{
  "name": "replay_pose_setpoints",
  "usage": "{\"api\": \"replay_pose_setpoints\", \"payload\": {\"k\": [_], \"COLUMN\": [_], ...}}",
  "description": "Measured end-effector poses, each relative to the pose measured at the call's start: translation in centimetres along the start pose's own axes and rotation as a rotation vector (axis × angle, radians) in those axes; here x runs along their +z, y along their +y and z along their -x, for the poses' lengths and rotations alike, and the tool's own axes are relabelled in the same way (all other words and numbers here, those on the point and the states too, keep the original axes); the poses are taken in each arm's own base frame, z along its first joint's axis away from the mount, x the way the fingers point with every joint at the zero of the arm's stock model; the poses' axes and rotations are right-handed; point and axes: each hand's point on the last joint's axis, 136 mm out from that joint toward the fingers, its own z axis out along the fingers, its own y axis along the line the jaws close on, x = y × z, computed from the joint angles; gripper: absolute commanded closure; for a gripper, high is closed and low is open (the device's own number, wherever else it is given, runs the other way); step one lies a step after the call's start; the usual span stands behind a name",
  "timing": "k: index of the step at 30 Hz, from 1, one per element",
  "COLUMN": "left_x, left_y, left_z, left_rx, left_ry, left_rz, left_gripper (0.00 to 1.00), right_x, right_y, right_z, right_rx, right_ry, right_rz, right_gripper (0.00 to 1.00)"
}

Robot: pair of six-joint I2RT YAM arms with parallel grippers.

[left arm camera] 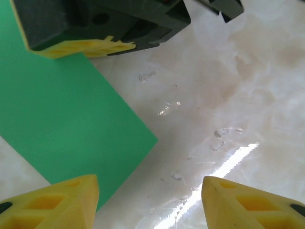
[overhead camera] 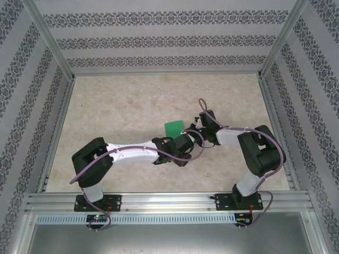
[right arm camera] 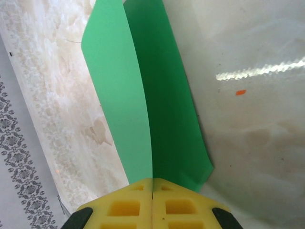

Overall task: Fold a paper plane with a square sheet of paper (pick it up from the middle)
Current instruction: Third fold the triangle at the center of the table.

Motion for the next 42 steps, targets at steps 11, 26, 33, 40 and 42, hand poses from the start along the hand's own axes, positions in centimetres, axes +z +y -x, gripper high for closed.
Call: {"api": "replay_pose_setpoints", "payload": {"k": [11, 26, 33, 40, 42], "left_x": [0.8, -0.6, -1.1, -0.6, -0.6], "left_y": [1.0, 1.7, 3.0, 2.9, 2.6], "left_z": [0.7, 1.4, 0.4, -0.4, -0.4], "left_rx": [0.077, 0.078, 0.035, 0.002, -0.002], "left_ry": [-0.026, -0.055, -0.032, -0.003, -0.003], "left_rz": [0.175, 0.186, 0.113, 0.019, -0.002], "left_gripper": [0.69, 1.00, 1.00, 1.00, 1.00], "right_x": [0.4, 0.1, -3.3, -3.6, -2.6], "right_y": [-0.3, -0.5, 0.7, 4.6, 4.9], "right_z": [-0.3, -0.5, 1.4, 3.8, 4.0], "right_rx": [0.003, -0.008, -0.079, -0.201, -0.212], "right_ry": [0.012, 0.018, -0.054, -0.066, -0.044], "right_rz": [-0.009, -0.021, -0.038, 0.006, 0.007], "right_gripper": [0.93, 0.72, 0.67, 0.83, 0.85]}}
